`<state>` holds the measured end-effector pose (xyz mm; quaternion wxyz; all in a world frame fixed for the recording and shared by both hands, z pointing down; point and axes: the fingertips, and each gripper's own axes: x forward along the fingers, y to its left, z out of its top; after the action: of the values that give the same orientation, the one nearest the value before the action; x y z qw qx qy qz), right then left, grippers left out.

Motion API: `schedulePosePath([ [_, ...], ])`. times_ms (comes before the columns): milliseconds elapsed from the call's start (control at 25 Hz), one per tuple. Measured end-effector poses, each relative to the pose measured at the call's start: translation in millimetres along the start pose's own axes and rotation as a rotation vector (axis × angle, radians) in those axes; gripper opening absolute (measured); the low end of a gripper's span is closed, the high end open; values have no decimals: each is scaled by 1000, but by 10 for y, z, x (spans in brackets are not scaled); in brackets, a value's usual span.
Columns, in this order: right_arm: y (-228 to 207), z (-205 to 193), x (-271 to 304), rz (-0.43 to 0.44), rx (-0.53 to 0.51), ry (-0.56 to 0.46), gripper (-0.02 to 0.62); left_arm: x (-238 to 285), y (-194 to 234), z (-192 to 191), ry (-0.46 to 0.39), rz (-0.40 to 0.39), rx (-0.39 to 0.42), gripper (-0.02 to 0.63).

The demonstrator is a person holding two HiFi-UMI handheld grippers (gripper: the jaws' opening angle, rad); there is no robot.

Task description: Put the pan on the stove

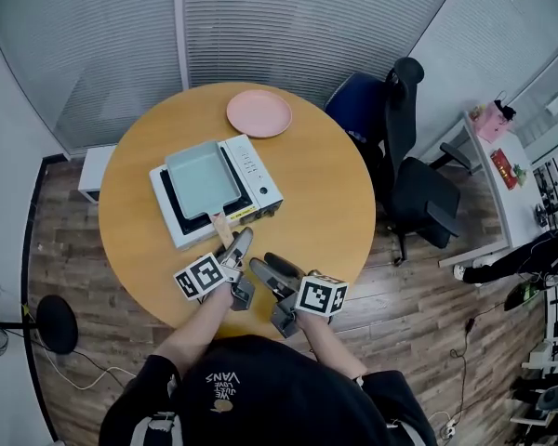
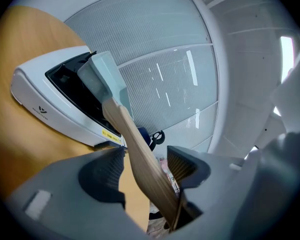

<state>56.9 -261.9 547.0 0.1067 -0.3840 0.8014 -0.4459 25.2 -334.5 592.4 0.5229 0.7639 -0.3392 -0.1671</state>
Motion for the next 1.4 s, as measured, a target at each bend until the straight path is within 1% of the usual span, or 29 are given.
schedulePosePath([
  [40, 9, -4, -33, 0, -5, 0, 270, -18, 5, -25, 9, 6, 2, 275],
  [160, 59, -25, -117, -10, -26, 4, 268, -120, 32, -109, 27, 25, 11, 316],
  [240, 91, -65, -172, -11, -36, 10, 268, -209, 34, -149, 23, 30, 13, 331],
  [480, 156, -230, -321, 9, -59, 35, 268, -462, -87, -309, 30, 22, 74, 331],
  [600, 252, -308, -399, 17, -86, 48, 268, -611, -179, -387, 18, 20, 107, 331],
  [760, 255, -404, -522, 16, -124, 53, 268, -800, -255, -462, 7, 41, 189, 331],
  [920, 291, -495, -631, 4, -191, 66, 266, -1036, -374, -501, -6, 55, 308, 331],
  [960, 298, -519, -664, -4, -216, 70, 259, -1097, -404, -525, -7, 61, 341, 331],
  [1120, 343, -609, -768, -6, -284, 82, 180, -1305, -466, -657, 0, 104, 457, 327],
  [1240, 409, -678, -836, 4, -318, 95, 150, -1437, -493, -792, 19, 123, 493, 294],
  [1280, 431, -698, -864, 7, -331, 99, 139, -1478, -497, -839, 24, 134, 502, 264],
  [1320, 448, -720, -894, 10, -342, 103, 123, -1518, -499, -885, 26, 144, 508, 221],
  [1400, 463, -771, -950, 19, -355, 109, 96, -1594, -510, -969, 25, 157, 511, 170],
])
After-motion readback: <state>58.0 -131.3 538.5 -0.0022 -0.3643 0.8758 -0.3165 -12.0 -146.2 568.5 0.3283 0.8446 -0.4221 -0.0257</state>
